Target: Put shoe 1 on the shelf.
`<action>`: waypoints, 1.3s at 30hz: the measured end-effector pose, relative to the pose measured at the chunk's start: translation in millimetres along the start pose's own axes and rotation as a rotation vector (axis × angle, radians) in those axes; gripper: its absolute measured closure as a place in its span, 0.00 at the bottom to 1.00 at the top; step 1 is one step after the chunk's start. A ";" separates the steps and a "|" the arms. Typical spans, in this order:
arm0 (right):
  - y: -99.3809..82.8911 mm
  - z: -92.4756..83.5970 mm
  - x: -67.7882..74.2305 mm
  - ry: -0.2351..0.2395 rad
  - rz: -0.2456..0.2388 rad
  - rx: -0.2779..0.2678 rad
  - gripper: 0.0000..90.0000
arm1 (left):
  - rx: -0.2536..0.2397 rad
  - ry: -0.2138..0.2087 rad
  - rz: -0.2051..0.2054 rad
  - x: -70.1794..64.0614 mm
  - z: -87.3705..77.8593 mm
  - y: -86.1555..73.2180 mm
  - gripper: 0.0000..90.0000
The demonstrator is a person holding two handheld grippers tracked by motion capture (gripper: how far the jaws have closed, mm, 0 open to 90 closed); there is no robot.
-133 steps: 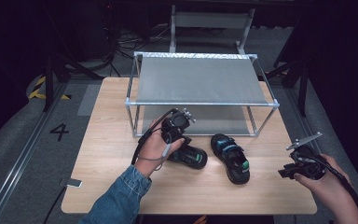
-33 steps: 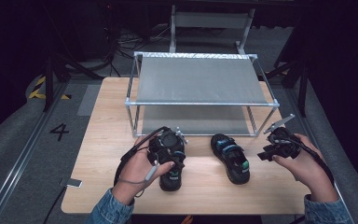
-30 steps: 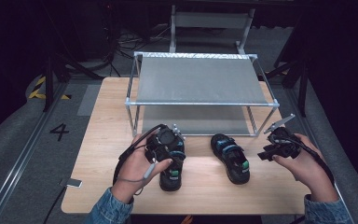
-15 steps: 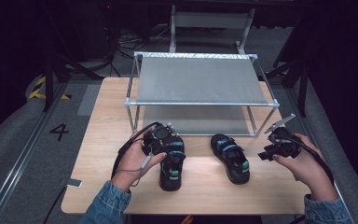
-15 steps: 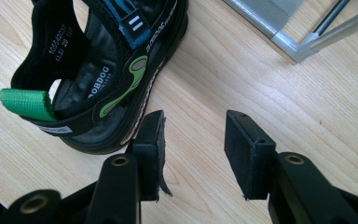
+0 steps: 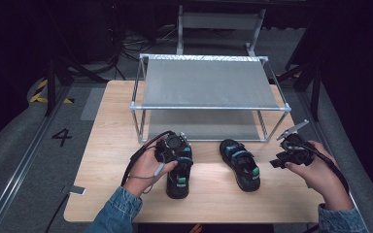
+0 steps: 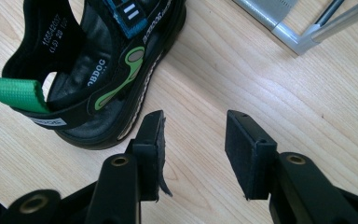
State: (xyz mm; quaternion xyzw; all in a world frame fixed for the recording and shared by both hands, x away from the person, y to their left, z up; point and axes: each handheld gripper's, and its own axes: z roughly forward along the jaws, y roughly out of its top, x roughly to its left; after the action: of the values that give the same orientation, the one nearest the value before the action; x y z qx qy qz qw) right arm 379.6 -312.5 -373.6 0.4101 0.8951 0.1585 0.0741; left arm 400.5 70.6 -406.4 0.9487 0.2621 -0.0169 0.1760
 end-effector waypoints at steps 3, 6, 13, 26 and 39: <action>-1.4 0.3 0.2 0.000 0.001 0.004 0.65 | -0.009 -0.008 0.002 -0.1 -2.7 0.7 0.74; -2.6 0.8 0.0 -0.004 0.002 0.006 0.65 | -0.010 0.001 -0.002 -0.5 -4.5 1.5 0.76; -5.5 -0.3 0.0 -0.006 0.007 0.004 0.65 | -0.010 0.009 0.012 0.7 -9.6 4.1 0.77; -12.4 -3.3 -4.2 -0.013 0.028 -0.001 0.65 | -0.049 -0.003 0.032 -13.4 -46.6 15.3 0.77; -19.9 1.3 -8.5 0.004 0.053 0.012 0.67 | -0.091 0.001 0.029 -15.1 -80.6 28.8 0.77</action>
State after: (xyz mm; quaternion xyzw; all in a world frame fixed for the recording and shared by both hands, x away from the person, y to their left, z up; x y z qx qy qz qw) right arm 371.3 -330.8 -381.6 0.4337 0.8851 0.1558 0.0657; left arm 397.1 67.8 -319.5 0.9434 0.2488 -0.0022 0.2192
